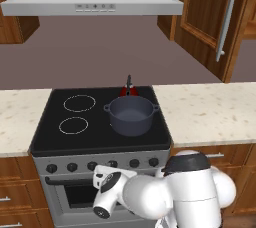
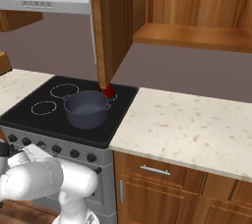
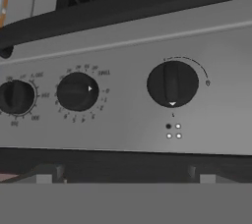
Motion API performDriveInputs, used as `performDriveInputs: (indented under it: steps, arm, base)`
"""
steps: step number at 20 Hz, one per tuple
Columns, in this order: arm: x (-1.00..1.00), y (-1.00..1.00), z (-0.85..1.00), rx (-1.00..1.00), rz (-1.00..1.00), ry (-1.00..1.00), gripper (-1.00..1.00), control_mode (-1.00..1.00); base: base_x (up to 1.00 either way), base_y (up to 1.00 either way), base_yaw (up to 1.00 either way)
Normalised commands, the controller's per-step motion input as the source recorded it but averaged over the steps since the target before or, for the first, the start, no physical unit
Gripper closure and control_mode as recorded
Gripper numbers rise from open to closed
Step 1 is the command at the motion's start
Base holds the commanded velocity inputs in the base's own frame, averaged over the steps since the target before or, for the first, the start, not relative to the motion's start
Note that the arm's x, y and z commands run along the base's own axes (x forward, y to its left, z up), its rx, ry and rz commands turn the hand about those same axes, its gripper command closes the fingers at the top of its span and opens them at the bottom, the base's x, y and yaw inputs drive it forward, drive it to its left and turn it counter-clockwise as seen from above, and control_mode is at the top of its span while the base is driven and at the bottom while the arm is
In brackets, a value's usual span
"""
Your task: Pick the kettle from the cabinet and place it on a stove burner. Then pick the pot from the counter and place it on another stove burner. Finally, turn both burners on.
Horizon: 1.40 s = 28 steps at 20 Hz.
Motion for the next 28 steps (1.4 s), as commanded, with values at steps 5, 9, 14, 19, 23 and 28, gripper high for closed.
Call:
performDriveInputs:
  steps: [5,9,14,19,23,28]
  arm:
    - [0.12,0.0,-0.05,0.0,0.0,0.0,-1.0,-1.0]
    - [0.16,0.0,-0.06,0.0,0.0,0.0,-1.0,-1.0]
    - [0.17,0.0,-0.19,-0.02,0.01,0.0,-1.0,-1.0]
    - [0.17,0.03,-0.16,-0.01,0.0,0.0,-1.0,-1.0]
    - [0.18,0.11,-0.19,-0.01,0.01,0.0,-1.0,-1.0]
    - [0.16,0.15,-0.21,-0.02,0.01,0.0,-1.0,-1.0]
  base:
    - [0.0,0.0,0.0]
    - [0.0,0.0,0.0]
    - [0.0,0.0,0.0]
    - [0.0,0.0,0.0]
    - [0.0,0.0,0.0]
    - [0.0,0.0,0.0]
